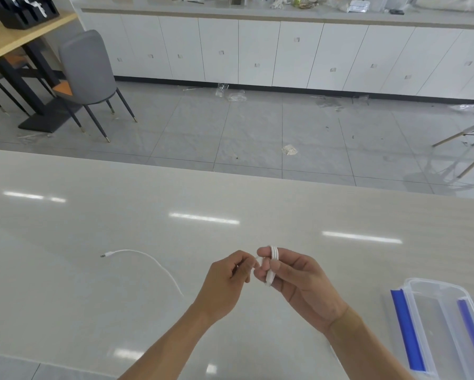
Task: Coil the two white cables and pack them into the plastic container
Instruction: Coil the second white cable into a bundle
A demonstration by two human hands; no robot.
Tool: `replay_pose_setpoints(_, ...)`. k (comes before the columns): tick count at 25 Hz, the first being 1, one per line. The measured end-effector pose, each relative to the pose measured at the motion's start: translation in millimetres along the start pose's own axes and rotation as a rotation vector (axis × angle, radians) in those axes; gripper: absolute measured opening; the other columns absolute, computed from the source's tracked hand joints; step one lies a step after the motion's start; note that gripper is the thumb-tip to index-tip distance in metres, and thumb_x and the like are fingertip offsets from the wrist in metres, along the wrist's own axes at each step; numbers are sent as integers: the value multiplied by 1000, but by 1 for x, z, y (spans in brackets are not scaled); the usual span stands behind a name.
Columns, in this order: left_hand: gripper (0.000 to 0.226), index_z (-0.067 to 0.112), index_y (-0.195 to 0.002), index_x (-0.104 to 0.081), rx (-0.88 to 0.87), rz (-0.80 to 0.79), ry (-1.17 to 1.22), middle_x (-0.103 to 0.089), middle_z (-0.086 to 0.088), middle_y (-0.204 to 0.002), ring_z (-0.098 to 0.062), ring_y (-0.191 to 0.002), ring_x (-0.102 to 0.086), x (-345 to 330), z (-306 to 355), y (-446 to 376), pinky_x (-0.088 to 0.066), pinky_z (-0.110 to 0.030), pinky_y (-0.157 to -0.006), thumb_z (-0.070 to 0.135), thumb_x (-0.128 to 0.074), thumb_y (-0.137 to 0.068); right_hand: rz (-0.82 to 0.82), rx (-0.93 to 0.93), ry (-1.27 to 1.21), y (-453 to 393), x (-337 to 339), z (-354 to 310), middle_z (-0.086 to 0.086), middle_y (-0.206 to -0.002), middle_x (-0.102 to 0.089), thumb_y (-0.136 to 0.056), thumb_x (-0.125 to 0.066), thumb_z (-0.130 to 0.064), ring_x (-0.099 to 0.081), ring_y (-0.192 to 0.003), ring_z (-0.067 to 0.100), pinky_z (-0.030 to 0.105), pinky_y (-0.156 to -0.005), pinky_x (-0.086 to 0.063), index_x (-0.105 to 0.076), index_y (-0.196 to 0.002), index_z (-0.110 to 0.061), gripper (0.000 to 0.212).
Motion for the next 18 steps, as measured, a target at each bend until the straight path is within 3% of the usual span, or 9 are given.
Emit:
replay_pose_setpoints(4,36,45,-66,-55,17,-18,-7,-51,18,-54,-2,-46,-40,-17,1,12,-33,-12,-49,42,-46,-101,47,30,-102,-6,-1,2,14,-91,-67,-90,-66,-4,-63,-84,30,36,-77,-58,-66,-120,7,32)
replay_pose_setpoints(7,30,42,-77,-60,43,-42,-42,-54,18,-57,-2,-48,-43,-27,-3,20,-34,-13,-50,31,-47,-102,133,56,-125,-9,2,5,13,-91,-69,-88,-69,-7,-62,-84,29,31,-65,-53,-71,-116,1,29)
replay_pose_setpoints(11,24,34,-86,-64,76,-73,-98,-56,18,-57,-2,-51,-48,-33,-3,27,-36,-14,-52,28,-46,-101,284,84,-125,-14,12,9,15,-96,-73,-82,-72,-8,-71,-94,27,29,-77,-61,-76,-108,0,27)
replay_pose_setpoints(14,24,32,-87,-64,74,-119,-187,-53,10,-57,-10,-55,-51,-34,2,30,-42,-27,-57,28,-44,-101,394,117,-110,-14,18,14,14,-100,-76,-87,-69,-1,-72,-98,28,30,-86,-61,-75,-107,4,21)
replay_pose_setpoints(18,23,29,-85,-64,86,-154,-280,-53,17,-51,-6,-47,-43,-24,9,28,-33,-24,-52,28,-46,-99,414,140,389,-12,18,12,-5,-105,-79,-91,-67,-2,-71,-107,15,30,-89,-54,-82,-87,-12,19)
Point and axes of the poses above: each hand's wrist, its own y-axis away from the middle knuckle, its own x-axis out of the back of the hand, z = x × y, the point moved 4 cm from there along -y, towards the middle knuckle
